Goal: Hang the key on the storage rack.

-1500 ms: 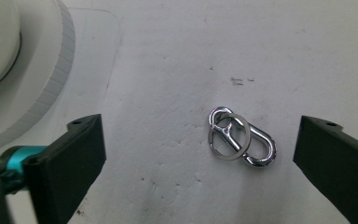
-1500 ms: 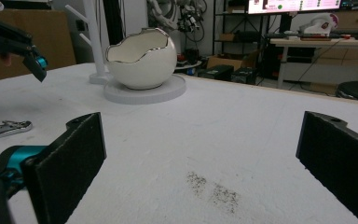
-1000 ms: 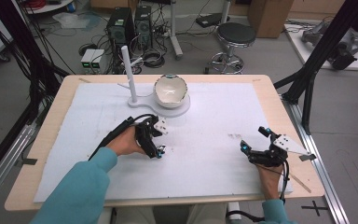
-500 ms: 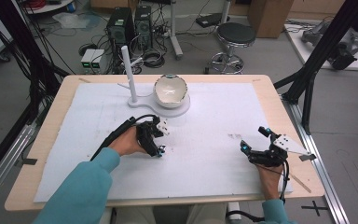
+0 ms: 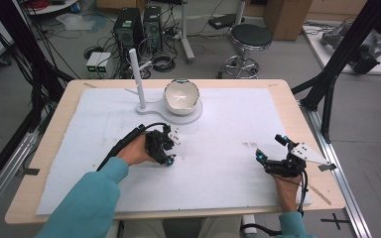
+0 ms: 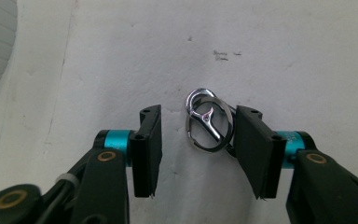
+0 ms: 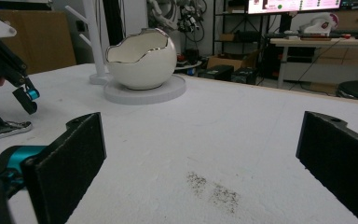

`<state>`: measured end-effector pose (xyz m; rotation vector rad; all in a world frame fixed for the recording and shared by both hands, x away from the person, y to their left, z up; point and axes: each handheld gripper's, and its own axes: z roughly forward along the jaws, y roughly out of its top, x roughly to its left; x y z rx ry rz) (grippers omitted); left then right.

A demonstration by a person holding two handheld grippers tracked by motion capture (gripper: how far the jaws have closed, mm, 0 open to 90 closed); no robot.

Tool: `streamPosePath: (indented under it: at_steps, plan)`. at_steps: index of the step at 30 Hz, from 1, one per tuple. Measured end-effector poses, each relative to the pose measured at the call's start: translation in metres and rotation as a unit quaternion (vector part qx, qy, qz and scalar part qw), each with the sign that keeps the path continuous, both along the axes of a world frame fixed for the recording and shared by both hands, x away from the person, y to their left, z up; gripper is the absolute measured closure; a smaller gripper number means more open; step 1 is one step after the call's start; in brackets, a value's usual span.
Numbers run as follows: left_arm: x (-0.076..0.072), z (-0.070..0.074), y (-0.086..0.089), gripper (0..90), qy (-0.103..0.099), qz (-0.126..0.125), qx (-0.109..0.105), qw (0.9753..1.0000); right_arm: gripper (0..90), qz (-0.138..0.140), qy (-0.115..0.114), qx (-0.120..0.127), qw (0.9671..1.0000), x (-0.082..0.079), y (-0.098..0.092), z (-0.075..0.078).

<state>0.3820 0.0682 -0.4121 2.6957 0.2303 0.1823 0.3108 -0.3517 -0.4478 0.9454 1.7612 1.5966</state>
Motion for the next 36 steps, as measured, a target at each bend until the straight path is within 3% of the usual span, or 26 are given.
streamPosePath:
  at_steps: [18,36]
  plan:
    - [0.0007,0.0039,0.004,74.6,0.005,0.018,-0.002,0.9998,0.6,0.0,0.0,0.0,1.0,0.0,0.0,0.0]
    - [0.0017,0.0051,0.0045,83.3,0.007,0.032,-0.005,0.9995,0.6,0.0,0.001,0.002,1.0,-0.0001,0.0002,0.0]
